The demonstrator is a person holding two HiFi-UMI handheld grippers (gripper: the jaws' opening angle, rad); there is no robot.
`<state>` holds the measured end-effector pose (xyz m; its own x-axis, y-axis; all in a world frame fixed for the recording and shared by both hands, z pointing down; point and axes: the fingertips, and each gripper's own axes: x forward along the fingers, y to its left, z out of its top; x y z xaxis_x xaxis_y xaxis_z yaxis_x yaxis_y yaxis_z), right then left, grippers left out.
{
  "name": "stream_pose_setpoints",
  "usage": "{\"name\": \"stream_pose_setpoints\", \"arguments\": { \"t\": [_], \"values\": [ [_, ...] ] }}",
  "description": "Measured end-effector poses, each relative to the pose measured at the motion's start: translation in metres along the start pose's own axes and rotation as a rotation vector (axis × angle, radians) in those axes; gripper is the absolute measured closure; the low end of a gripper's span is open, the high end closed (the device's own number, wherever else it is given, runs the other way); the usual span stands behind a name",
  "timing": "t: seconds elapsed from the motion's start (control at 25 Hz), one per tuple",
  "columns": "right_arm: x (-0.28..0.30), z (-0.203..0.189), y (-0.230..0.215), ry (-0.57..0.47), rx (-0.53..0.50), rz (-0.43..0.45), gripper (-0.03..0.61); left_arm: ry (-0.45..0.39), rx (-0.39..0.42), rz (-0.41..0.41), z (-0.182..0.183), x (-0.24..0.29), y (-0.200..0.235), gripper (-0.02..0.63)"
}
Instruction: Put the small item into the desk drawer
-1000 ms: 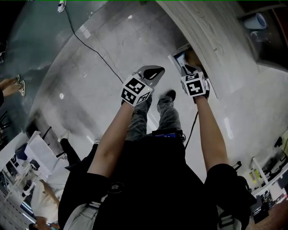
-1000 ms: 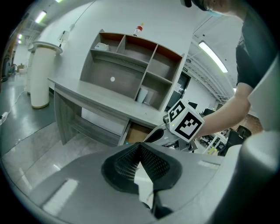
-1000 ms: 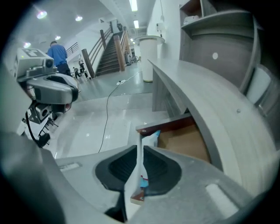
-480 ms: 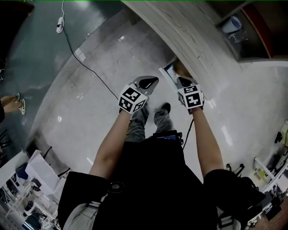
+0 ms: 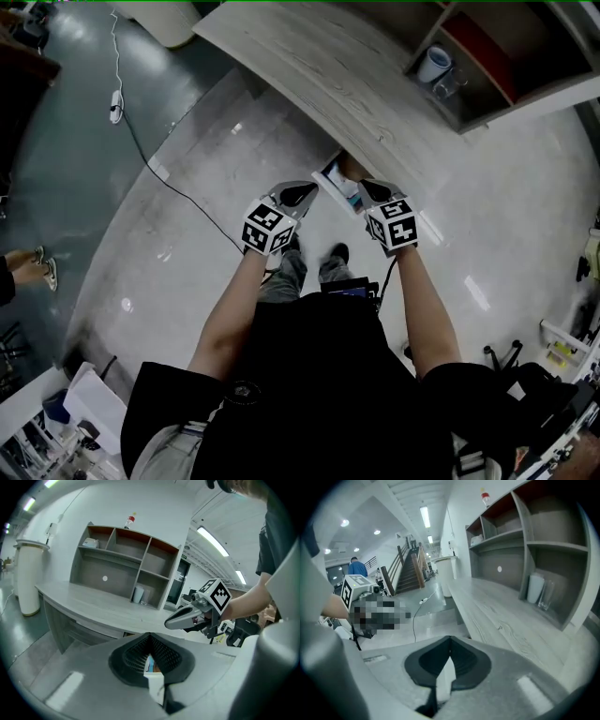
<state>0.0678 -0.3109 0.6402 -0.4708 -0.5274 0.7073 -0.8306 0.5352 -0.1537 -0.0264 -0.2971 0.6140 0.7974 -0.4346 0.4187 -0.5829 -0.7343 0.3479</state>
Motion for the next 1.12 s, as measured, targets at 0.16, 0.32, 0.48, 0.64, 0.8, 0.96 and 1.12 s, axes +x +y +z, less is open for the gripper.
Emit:
{"name": "stream_pose_setpoints", "arguments": {
  "t": [0.16, 0.32, 0.48, 0.64, 0.8, 0.96, 1.12],
  "values": [
    [-0.024, 0.007, 0.002, -0.047, 0.031, 0.007, 0.578, -0.003, 0.022, -0.021, 0.013, 0.000, -0.011, 0.612],
    [-0.046, 0.023, 0.000, -0.134, 0.114, 0.019, 0.578, -0.008, 0.062, -0.053, 0.031, 0.005, -0.016, 0.612],
    [-0.069, 0.035, 0.005, -0.241, 0.187, 0.072, 0.578, -0.020, 0.076, -0.070, 0.042, 0.007, -0.024, 0.612],
    [-0.090, 0.039, 0.006, -0.309, 0.225, 0.088, 0.578, -0.035, 0.071, -0.084, 0.047, 0.007, -0.037, 0.612],
    [-0.098, 0.037, 0.002, -0.340, 0.259, 0.084, 0.579, -0.029, 0.075, -0.092, 0.046, 0.009, -0.044, 0.612],
    [-0.103, 0.037, -0.002, -0.348, 0.272, 0.088, 0.578, -0.031, 0.083, -0.075, 0.049, 0.011, -0.048, 0.612],
    [-0.108, 0.033, -0.008, -0.334, 0.267, 0.097, 0.578, -0.043, 0.075, -0.045, 0.048, 0.013, -0.055, 0.612]
  ]
}}
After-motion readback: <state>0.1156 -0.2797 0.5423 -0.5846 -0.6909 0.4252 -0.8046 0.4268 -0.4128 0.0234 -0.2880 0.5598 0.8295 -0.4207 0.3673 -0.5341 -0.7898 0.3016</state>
